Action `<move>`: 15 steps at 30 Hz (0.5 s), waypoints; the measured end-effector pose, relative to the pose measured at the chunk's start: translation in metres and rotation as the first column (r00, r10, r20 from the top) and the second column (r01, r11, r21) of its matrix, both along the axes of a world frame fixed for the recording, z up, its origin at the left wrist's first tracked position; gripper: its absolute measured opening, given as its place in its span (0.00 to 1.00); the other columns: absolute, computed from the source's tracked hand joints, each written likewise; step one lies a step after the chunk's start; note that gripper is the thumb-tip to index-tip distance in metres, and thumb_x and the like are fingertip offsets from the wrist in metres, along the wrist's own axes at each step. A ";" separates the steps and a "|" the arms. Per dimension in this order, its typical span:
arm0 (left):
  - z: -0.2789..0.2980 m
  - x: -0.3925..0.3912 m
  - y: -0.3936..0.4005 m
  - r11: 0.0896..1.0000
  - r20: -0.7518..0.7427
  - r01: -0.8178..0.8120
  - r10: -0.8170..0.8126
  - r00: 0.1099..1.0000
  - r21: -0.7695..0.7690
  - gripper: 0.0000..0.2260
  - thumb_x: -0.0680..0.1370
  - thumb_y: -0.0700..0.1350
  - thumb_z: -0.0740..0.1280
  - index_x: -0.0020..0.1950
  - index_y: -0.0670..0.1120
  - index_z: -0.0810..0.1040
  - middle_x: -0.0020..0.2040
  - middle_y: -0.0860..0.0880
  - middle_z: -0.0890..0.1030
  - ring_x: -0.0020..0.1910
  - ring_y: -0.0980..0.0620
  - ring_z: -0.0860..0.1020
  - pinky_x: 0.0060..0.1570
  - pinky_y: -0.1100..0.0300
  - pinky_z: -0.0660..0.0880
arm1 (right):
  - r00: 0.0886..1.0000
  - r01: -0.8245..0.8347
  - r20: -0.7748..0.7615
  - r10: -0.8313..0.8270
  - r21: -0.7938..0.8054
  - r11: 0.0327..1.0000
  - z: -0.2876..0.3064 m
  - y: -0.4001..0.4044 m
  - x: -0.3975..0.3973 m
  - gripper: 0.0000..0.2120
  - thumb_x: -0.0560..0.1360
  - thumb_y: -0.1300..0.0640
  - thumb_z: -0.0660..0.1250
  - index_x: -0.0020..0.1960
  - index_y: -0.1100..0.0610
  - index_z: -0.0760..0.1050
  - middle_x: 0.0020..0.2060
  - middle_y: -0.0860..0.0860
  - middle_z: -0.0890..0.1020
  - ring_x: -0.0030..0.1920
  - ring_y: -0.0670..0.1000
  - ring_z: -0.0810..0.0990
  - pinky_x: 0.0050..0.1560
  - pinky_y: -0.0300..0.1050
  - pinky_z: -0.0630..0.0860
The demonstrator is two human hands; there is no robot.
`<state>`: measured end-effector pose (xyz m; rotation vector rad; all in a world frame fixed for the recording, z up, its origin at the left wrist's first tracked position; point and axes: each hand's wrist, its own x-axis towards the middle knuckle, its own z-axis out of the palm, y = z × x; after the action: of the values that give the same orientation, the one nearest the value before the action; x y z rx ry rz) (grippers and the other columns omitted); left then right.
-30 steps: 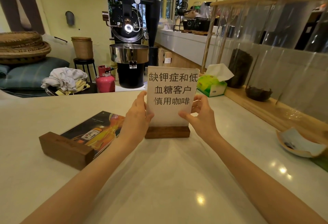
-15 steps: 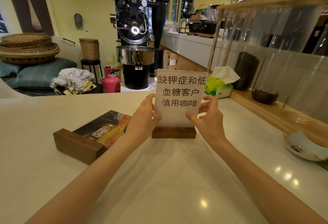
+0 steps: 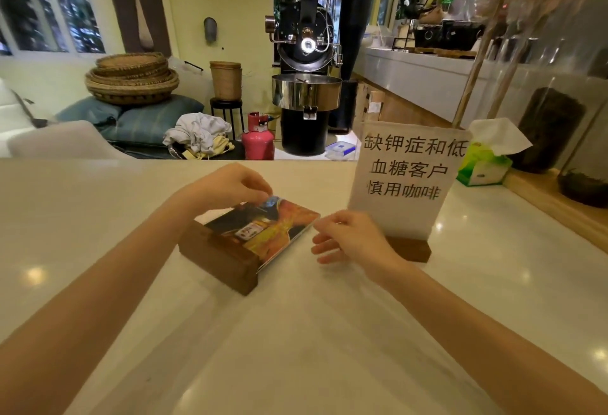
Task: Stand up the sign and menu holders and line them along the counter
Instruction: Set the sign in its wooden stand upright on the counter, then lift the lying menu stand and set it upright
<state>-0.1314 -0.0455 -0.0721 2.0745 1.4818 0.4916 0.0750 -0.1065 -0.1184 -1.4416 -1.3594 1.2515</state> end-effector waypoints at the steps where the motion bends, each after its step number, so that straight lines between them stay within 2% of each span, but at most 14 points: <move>1: -0.003 -0.006 0.001 1.000 -0.016 -0.019 0.019 1.000 -0.025 0.08 0.74 0.45 0.65 0.52 0.48 0.77 0.52 0.47 0.79 0.50 0.50 0.76 0.46 0.59 0.74 | 0.999 -0.008 -0.051 0.003 -0.086 0.996 -0.002 0.004 -0.007 0.14 0.71 0.54 0.68 0.52 0.63 0.74 0.40 0.58 0.82 0.34 0.51 0.84 0.31 0.43 0.81; 4: -0.013 -0.018 0.003 0.995 -0.112 -0.065 0.057 0.992 -0.073 0.12 0.73 0.48 0.65 0.56 0.48 0.76 0.57 0.45 0.78 0.53 0.48 0.75 0.53 0.55 0.71 | 0.969 -0.018 -0.239 -0.059 -0.305 0.952 -0.009 0.011 -0.016 0.14 0.71 0.59 0.68 0.51 0.67 0.71 0.33 0.61 0.84 0.33 0.54 0.84 0.29 0.44 0.81; 6: -0.019 -0.030 0.004 0.986 -0.179 -0.133 0.114 0.977 -0.099 0.17 0.72 0.50 0.66 0.60 0.48 0.73 0.61 0.44 0.76 0.57 0.46 0.73 0.58 0.53 0.70 | 0.958 -0.067 -0.282 -0.050 -0.389 0.919 -0.013 0.017 -0.026 0.12 0.71 0.61 0.68 0.47 0.68 0.71 0.28 0.61 0.84 0.32 0.56 0.84 0.27 0.44 0.81; 11: -0.027 -0.036 0.005 0.965 -0.234 -0.199 0.157 0.960 -0.170 0.24 0.72 0.50 0.68 0.65 0.45 0.67 0.64 0.42 0.73 0.59 0.45 0.73 0.60 0.52 0.68 | 0.964 -0.103 -0.266 -0.016 -0.426 0.899 -0.015 0.019 -0.037 0.09 0.71 0.61 0.67 0.44 0.68 0.73 0.25 0.61 0.83 0.30 0.55 0.84 0.30 0.47 0.82; 15: -0.029 -0.038 0.006 0.966 -0.244 -0.205 0.163 0.956 -0.160 0.23 0.72 0.50 0.67 0.63 0.42 0.71 0.62 0.43 0.76 0.57 0.45 0.74 0.59 0.53 0.70 | 0.957 -0.140 -0.289 0.024 -0.384 0.913 -0.019 0.017 -0.050 0.12 0.70 0.64 0.68 0.52 0.66 0.75 0.24 0.57 0.83 0.27 0.53 0.83 0.26 0.43 0.80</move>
<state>-0.1692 -0.0398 -0.1008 1.9073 1.7944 0.1776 0.0252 -0.0896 -0.1370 -1.4133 -1.0173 1.7970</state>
